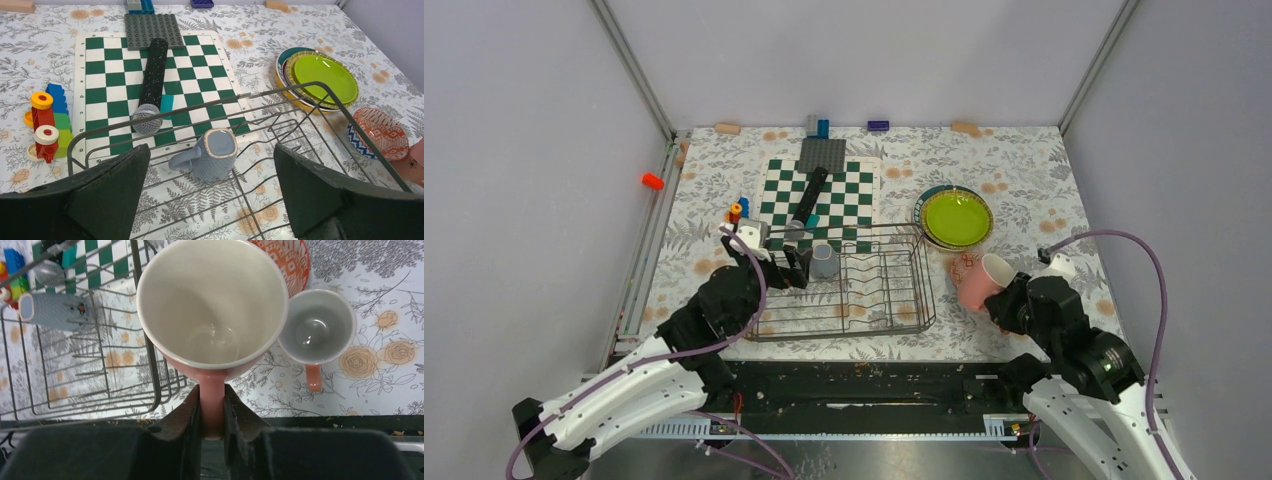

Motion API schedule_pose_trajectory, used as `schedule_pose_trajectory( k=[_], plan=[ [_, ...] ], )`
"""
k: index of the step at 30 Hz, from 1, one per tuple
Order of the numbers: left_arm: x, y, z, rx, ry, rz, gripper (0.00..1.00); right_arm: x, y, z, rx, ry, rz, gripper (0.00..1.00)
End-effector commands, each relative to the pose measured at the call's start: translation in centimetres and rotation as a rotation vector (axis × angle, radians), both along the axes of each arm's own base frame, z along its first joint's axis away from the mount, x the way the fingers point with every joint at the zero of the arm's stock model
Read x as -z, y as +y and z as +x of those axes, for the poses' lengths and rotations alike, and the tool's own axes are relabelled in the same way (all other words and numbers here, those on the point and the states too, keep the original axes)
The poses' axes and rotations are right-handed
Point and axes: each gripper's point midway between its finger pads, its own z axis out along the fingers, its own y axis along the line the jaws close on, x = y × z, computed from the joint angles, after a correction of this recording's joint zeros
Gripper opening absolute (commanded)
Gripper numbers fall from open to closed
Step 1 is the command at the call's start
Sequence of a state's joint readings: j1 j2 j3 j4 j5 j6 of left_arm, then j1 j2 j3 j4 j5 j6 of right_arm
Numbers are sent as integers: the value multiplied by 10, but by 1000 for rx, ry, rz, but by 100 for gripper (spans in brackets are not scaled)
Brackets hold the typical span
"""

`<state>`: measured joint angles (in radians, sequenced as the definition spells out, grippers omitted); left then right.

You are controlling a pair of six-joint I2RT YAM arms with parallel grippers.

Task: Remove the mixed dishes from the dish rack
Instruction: Place the cup at the center of the board.

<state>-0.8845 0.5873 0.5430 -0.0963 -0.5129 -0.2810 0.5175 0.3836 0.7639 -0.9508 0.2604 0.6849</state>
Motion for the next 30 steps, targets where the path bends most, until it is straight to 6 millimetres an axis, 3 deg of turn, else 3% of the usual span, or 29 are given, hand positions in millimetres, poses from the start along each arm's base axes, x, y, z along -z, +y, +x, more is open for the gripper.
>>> schedule_pose_trajectory(
  k=[1,15,22,30],
  plan=[
    [-25,1,4,-27,-39,-50,99,-12,18,6,-91,-32,30,0],
    [-22,-9,5,11,-32,-33,99,37,34,-1,-163,94,42,0],
    [-22,-11,1,44,-46,-38,99,60,33,7,-121,118,29,0],
    [-22,-16,-1,76,-56,-37,99,69,20,11,-77,118,-40,0]
  ],
)
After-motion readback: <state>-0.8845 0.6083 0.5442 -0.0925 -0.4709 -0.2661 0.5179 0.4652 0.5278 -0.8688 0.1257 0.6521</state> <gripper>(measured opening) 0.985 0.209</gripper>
